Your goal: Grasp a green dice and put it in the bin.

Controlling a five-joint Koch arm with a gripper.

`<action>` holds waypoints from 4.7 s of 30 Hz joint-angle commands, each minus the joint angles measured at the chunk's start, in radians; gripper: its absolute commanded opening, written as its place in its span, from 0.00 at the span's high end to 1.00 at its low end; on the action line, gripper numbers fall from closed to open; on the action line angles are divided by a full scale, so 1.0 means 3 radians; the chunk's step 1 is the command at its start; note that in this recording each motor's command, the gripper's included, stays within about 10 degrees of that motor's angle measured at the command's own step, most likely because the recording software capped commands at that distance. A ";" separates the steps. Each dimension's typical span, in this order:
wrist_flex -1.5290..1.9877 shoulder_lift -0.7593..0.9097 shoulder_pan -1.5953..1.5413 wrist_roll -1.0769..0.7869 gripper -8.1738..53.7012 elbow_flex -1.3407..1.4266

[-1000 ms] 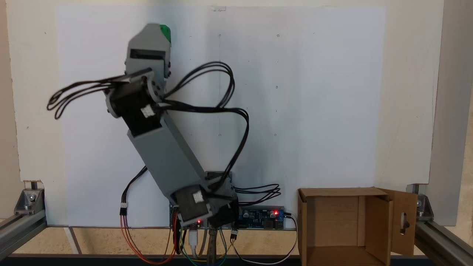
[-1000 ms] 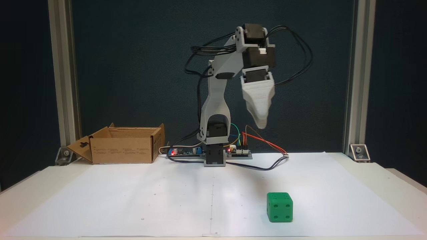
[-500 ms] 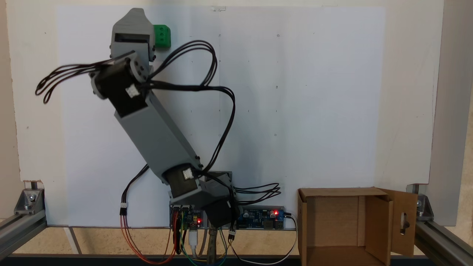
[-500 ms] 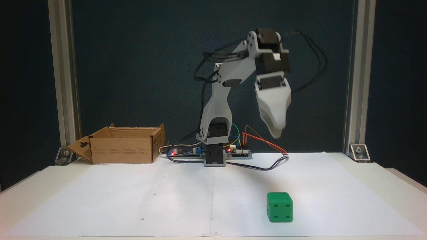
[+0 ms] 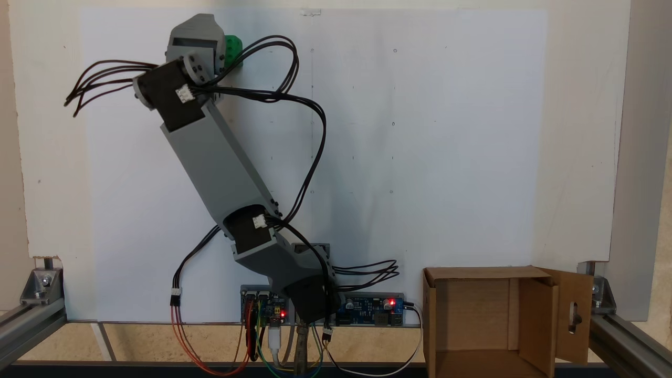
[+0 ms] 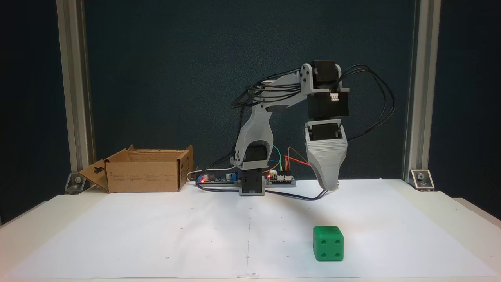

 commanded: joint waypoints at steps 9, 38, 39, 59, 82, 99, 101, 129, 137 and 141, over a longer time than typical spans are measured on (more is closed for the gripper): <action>-0.0169 -0.0164 0.0051 0.0199 0.18 -0.0184; -0.0343 -0.0404 0.0077 0.0210 0.18 -0.0189; -0.0343 -0.0435 0.0072 0.0210 0.18 -0.0189; -0.0430 -0.0818 0.0077 0.0205 0.18 -0.0189; -0.0578 -0.0864 0.0112 0.0199 0.24 -0.0189; -0.0690 -0.0946 0.0169 0.0194 0.29 -0.0189; -0.0675 -0.0946 0.0194 0.0194 0.29 -0.0189; -0.0056 0.0229 0.0261 0.0199 0.68 -0.0189; 0.0020 0.1299 0.0588 0.0087 0.68 0.0348; -0.0353 0.1769 0.1089 -0.0225 0.68 0.1202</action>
